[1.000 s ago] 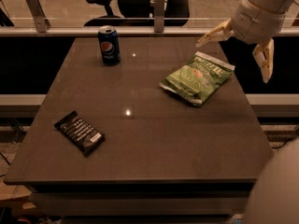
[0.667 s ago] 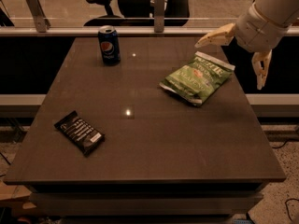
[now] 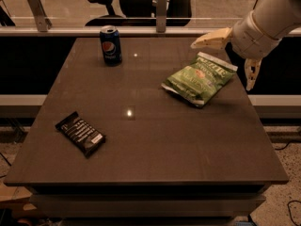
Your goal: Move green jalapeno chip bag near rxbar chocolate
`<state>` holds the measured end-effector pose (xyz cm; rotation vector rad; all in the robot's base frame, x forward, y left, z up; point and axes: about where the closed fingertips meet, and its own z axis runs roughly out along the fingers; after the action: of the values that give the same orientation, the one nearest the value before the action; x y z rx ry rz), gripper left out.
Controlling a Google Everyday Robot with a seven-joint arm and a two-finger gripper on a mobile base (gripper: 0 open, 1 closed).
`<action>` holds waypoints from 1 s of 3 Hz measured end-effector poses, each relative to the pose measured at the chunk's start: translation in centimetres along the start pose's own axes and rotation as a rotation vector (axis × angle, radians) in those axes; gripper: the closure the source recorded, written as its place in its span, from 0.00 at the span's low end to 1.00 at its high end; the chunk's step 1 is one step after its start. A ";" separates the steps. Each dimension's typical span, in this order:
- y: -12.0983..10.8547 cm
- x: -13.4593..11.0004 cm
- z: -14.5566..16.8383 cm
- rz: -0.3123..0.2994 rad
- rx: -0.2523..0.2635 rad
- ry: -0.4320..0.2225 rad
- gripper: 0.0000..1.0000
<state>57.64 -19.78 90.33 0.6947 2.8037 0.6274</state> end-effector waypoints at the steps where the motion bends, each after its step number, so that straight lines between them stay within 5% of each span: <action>1: 0.5 -0.7 1.2 -0.020 0.014 0.020 0.00; 3: 0.9 -2.2 5.1 -0.029 0.130 0.118 0.00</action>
Offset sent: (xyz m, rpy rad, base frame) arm 0.0434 0.0118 -0.0408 -0.0939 0.1773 0.0743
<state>61.30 -18.32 86.37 0.6586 2.9803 0.4999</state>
